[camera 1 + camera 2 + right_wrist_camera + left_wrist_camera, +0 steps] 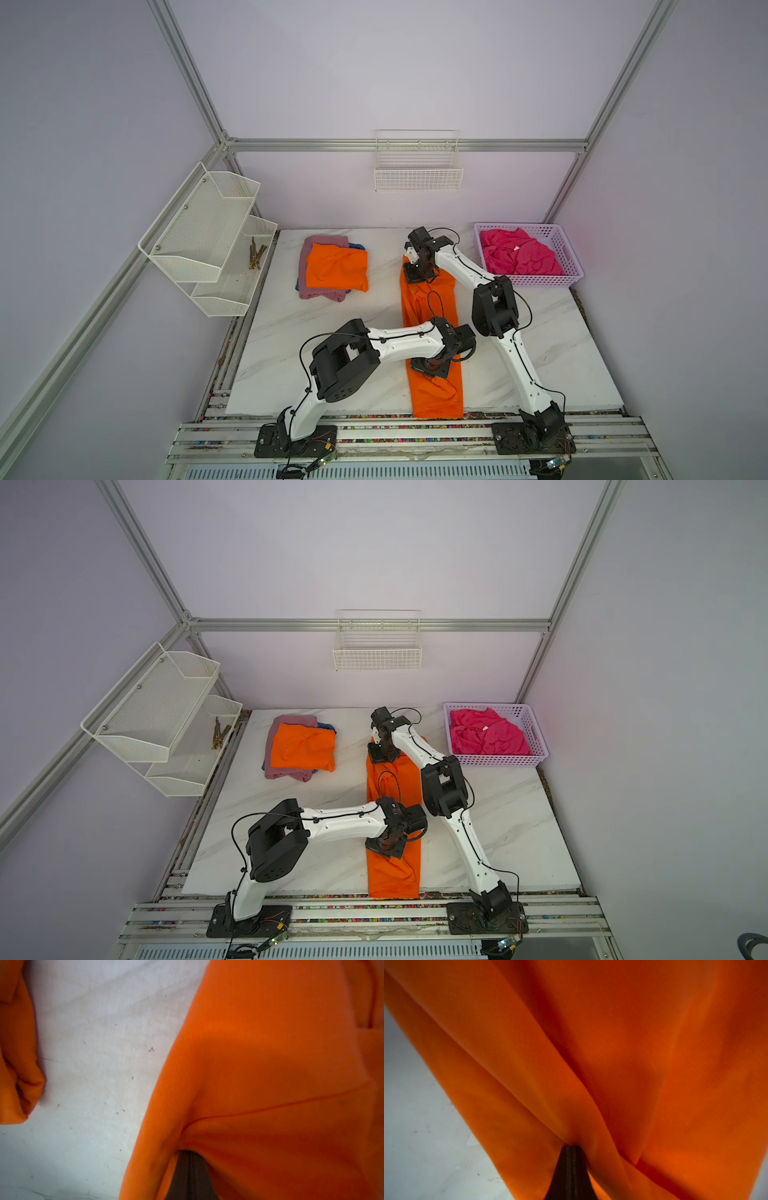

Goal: Fold and stack t-shirts
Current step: Adjust the T-shirt at the center of the board.

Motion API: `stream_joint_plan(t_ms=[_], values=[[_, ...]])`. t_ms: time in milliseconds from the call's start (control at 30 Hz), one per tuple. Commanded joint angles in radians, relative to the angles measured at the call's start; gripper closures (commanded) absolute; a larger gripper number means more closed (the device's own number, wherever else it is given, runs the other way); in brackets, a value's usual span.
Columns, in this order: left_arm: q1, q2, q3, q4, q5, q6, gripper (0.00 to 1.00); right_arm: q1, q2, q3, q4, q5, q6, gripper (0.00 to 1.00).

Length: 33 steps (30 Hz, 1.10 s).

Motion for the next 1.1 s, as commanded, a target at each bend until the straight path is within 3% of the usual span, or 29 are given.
stream_joint_plan(t_ms=[0, 233, 433, 633, 833, 967, 1067], values=[[-0.009, -0.066, 0.033, -0.049, -0.054, 0.007, 0.97, 0.004, -0.051, -0.026, -0.038, 0.017, -0.015, 0.89], [-0.008, -0.104, 0.061, -0.047, -0.098, 0.033, 0.87, 0.002, -0.11, -0.041, -0.041, 0.016, -0.017, 0.86], [-0.009, -0.163, 0.05, -0.049, -0.118, 0.056, 0.87, 0.001, -0.21, -0.091, -0.07, 0.009, -0.007, 0.86], [-0.021, -0.261, -0.124, 0.017, -0.111, 0.085, 0.89, 0.014, -0.456, -0.442, -0.022, 0.044, -0.025, 0.86], [-0.05, -0.418, -0.286, 0.094, -0.248, 0.082, 0.86, 0.014, -0.752, -0.778, 0.077, 0.029, 0.015, 0.79], [-0.049, -0.484, -0.383, 0.2, -0.281, 0.092, 0.85, 0.016, -0.952, -0.997, 0.178, -0.012, 0.151, 0.76], [-0.05, -0.466, -0.374, 0.226, -0.269, 0.148, 0.85, 0.037, -1.092, -1.153, 0.263, -0.024, 0.269, 0.75]])
